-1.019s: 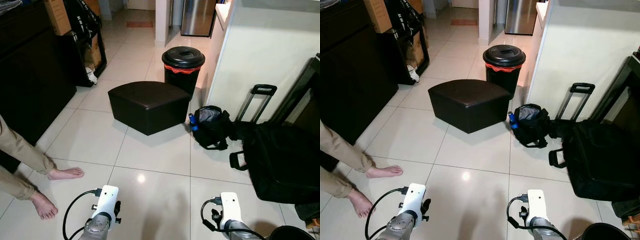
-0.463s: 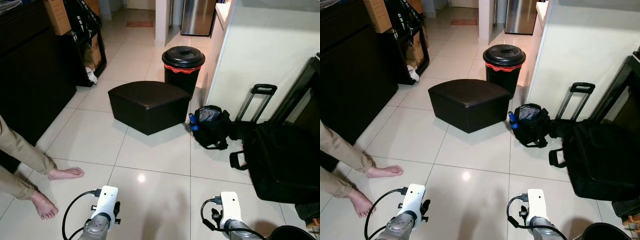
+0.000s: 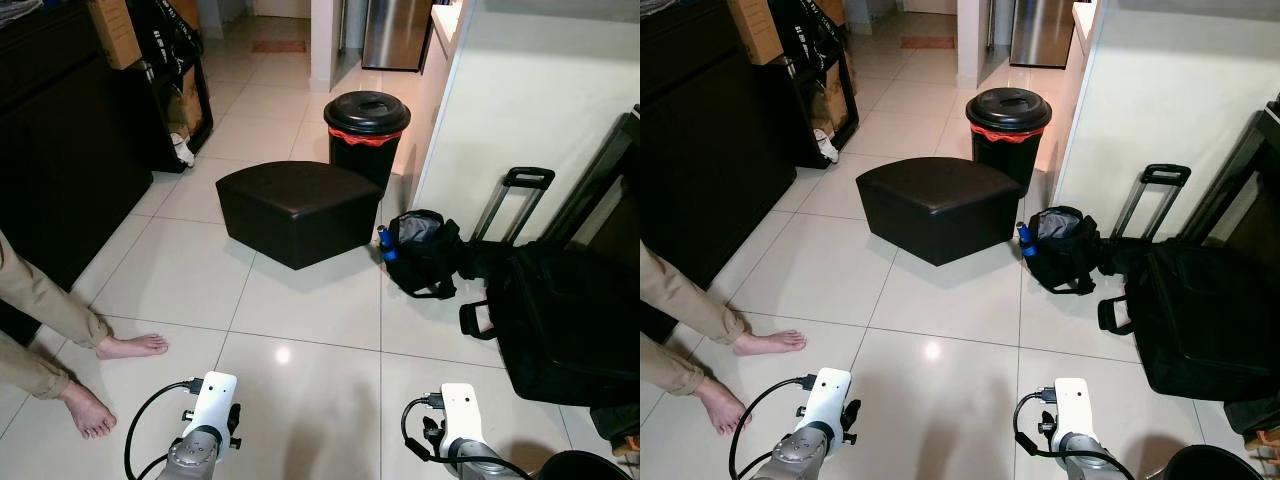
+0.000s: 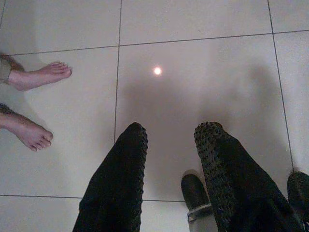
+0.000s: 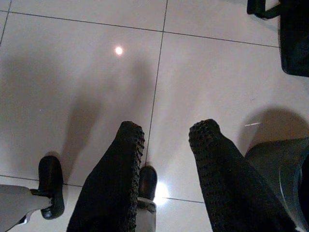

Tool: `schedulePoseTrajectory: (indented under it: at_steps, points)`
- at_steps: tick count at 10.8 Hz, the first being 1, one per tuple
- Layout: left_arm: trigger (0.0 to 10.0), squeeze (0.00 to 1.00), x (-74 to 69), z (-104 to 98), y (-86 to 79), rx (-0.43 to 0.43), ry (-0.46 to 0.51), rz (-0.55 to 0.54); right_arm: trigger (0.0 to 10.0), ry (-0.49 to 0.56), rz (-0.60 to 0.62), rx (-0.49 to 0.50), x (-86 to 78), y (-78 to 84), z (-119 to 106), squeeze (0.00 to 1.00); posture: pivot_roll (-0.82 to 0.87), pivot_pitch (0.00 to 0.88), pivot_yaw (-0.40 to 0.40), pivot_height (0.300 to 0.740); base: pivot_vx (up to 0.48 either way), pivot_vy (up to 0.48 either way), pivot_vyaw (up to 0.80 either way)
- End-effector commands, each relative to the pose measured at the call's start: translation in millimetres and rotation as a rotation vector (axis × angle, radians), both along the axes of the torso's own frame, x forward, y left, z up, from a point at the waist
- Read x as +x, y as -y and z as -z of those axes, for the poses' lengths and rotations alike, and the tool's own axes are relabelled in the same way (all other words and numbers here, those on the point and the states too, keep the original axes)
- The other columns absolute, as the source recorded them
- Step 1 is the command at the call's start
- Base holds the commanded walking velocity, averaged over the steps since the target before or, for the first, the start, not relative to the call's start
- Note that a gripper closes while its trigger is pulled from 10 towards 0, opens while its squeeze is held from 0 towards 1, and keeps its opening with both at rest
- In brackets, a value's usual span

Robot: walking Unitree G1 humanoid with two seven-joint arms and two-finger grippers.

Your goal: Picking trash to rubbish bin

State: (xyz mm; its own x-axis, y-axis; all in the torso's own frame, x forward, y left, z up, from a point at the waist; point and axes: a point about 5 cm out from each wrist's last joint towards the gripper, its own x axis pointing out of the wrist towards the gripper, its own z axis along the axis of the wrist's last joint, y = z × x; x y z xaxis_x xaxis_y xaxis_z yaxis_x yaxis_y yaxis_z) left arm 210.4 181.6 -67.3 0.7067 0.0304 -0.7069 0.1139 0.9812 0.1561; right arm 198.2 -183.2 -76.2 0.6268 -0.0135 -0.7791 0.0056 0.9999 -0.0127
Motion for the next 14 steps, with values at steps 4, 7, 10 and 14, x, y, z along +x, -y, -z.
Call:
schedulePoseTrajectory:
  at_steps: [4,7,10,14]
  points:
    - [10.0,0.00,4.4,-3,-2.6,0.011,0.008,0.000,10.0,0.008,-0.006,-0.003,2.6,-2.9,-1,0.00,-0.01,0.000,0.021,0.740,0.000,0.000,0.00]
    - [10.0,0.00,9.9,-9,-18.9,0.036,0.041,-0.016,10.0,0.004,-0.005,0.023,-1.4,-16.1,2,0.00,0.00,0.000,0.067,0.740,0.000,0.000,0.00]
    - [10.0,0.00,17.2,-20,-46.5,0.078,0.080,-0.042,10.0,0.034,0.006,0.042,1.6,-28.5,1,0.00,-0.02,0.000,0.120,0.740,0.000,0.000,0.00]
    - [10.0,0.00,27.0,-19,-4.7,0.006,0.113,0.004,10.0,0.138,0.050,0.013,16.4,-4.1,-12,0.00,-0.02,0.029,0.008,0.740,0.000,0.000,0.00]
